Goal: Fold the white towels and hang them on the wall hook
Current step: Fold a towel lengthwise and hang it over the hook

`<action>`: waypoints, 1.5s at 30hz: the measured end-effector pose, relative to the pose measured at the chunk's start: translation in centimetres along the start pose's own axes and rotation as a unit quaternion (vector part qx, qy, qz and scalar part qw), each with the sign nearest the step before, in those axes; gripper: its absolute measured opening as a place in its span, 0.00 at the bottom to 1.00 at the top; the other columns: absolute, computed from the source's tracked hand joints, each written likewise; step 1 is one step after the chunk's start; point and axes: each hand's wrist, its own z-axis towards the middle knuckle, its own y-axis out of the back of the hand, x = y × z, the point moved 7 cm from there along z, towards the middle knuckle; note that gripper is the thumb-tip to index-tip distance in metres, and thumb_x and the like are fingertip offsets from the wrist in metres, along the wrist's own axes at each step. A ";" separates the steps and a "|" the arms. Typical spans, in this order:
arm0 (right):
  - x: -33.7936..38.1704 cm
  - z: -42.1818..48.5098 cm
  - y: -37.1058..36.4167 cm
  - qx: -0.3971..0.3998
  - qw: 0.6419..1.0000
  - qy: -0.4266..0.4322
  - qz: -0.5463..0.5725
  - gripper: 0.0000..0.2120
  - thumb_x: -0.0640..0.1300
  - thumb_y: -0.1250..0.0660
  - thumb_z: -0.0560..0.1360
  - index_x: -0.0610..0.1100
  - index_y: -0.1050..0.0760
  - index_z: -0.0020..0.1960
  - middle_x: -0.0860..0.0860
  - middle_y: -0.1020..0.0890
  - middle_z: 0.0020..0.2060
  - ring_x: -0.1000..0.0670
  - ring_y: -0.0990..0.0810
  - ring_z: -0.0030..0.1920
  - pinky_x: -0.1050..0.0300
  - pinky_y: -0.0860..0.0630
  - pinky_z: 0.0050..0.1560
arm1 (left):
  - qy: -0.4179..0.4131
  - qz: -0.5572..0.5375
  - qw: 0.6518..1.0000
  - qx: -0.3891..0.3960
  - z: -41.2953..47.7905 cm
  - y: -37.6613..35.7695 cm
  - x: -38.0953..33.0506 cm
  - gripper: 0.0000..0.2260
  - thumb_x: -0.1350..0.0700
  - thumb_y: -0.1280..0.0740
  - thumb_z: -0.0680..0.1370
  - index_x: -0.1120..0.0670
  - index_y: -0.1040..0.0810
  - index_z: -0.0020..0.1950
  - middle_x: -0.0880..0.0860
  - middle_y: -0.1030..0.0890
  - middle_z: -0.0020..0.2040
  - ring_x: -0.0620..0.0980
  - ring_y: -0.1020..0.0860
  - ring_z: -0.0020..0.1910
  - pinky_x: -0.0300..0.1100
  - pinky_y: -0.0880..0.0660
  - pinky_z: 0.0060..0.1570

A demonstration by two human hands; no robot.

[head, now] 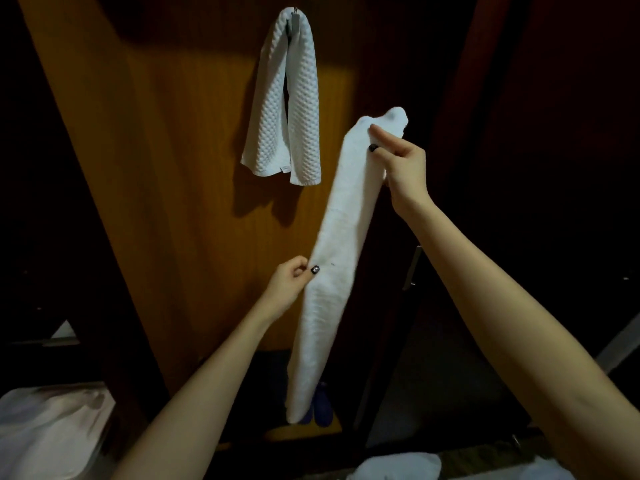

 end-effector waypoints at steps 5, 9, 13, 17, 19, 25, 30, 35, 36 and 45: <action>-0.6 0.6 1.2 0.070 0.985 0.013 -0.156 0.34 0.34 0.32 0.74 0.47 0.39 0.77 0.47 0.33 0.72 0.51 0.25 0.61 0.54 0.20 0.55 | -0.001 -0.082 0.997 0.002 0.4 0.3 0.1 0.03 0.60 0.35 0.78 0.54 0.29 0.48 0.58 0.21 0.38 0.49 0.23 0.36 0.41 0.28 0.36; -0.3 1.2 2.7 0.069 0.984 0.034 -0.162 0.36 0.29 0.34 0.72 0.47 0.39 0.76 0.45 0.34 0.73 0.54 0.30 0.64 0.62 0.22 0.56 | 0.047 -0.144 0.986 0.071 0.5 0.3 0.3 0.20 0.54 0.28 0.71 0.49 0.29 0.61 0.53 0.15 0.50 0.50 0.17 0.48 0.39 0.22 0.42; -0.4 1.6 3.2 0.030 0.994 -0.011 -0.105 0.22 0.27 0.38 0.71 0.43 0.20 0.60 0.46 0.24 0.58 0.43 0.24 0.61 0.50 0.22 0.55 | 0.090 -0.152 0.968 0.177 0.0 -0.9 0.3 0.11 0.58 0.29 0.71 0.56 0.17 0.52 0.55 0.16 0.52 0.51 0.18 0.52 0.40 0.22 0.48; -2.1 1.5 4.2 -0.002 0.997 -0.079 -0.008 0.21 0.29 0.41 0.75 0.43 0.23 0.64 0.45 0.23 0.59 0.48 0.23 0.41 0.60 0.28 0.32 | 0.071 -0.264 0.942 0.194 0.0 -1.0 -2.4 0.16 0.59 0.31 0.74 0.56 0.21 0.62 0.59 0.20 0.60 0.56 0.21 0.59 0.46 0.23 0.53; -3.9 0.8 4.1 0.022 0.986 -0.144 0.080 0.24 0.32 0.40 0.79 0.46 0.33 0.73 0.45 0.28 0.65 0.48 0.20 0.43 0.61 0.25 0.33 | 0.040 -0.308 0.926 0.216 0.1 -1.0 -5.1 0.17 0.59 0.33 0.75 0.55 0.22 0.64 0.59 0.21 0.61 0.56 0.22 0.60 0.47 0.23 0.54; -8.8 -4.1 2.5 0.127 0.945 -0.284 0.096 0.23 0.50 0.43 0.83 0.53 0.44 0.77 0.38 0.24 0.64 0.41 0.18 0.49 0.45 0.20 0.48 | -0.013 -0.284 0.945 0.160 1.8 -1.0 -9.9 0.14 0.61 0.36 0.78 0.57 0.24 0.63 0.56 0.18 0.56 0.52 0.19 0.55 0.43 0.21 0.49; -8.2 -7.0 1.7 0.159 0.953 -0.255 0.042 0.18 0.58 0.45 0.82 0.47 0.26 0.61 0.54 0.22 0.25 0.54 0.20 0.29 0.55 0.20 0.39 | -0.006 -0.254 0.958 0.135 3.0 -2.5 -10.8 0.14 0.62 0.38 0.79 0.59 0.27 0.65 0.55 0.18 0.56 0.50 0.19 0.54 0.42 0.21 0.50; -6.7 -7.8 1.7 0.124 0.977 -0.163 0.058 0.17 0.53 0.46 0.83 0.48 0.30 0.68 0.59 0.27 0.23 0.59 0.31 0.24 0.61 0.32 0.30 | -0.012 -0.216 0.963 0.162 3.2 -2.9 -11.1 0.17 0.62 0.38 0.79 0.57 0.30 0.69 0.57 0.21 0.62 0.54 0.22 0.60 0.45 0.22 0.54; -6.1 -7.7 1.6 0.128 0.981 -0.134 0.062 0.18 0.52 0.45 0.83 0.53 0.35 0.72 0.59 0.23 0.29 0.58 0.27 0.28 0.61 0.29 0.31 | -0.010 -0.187 0.967 0.172 3.1 -2.9 -11.1 0.17 0.62 0.37 0.79 0.56 0.30 0.69 0.56 0.21 0.62 0.54 0.22 0.61 0.45 0.22 0.54; -2.7 -5.6 0.0 0.164 0.982 -0.037 0.085 0.17 0.37 0.35 0.78 0.45 0.25 0.67 0.48 0.21 0.61 0.48 0.20 0.58 0.56 0.20 0.54 | -0.011 -0.120 0.979 0.166 3.6 -2.3 -10.6 0.31 0.55 0.25 0.71 0.41 0.32 0.70 0.49 0.23 0.66 0.50 0.24 0.64 0.50 0.24 0.57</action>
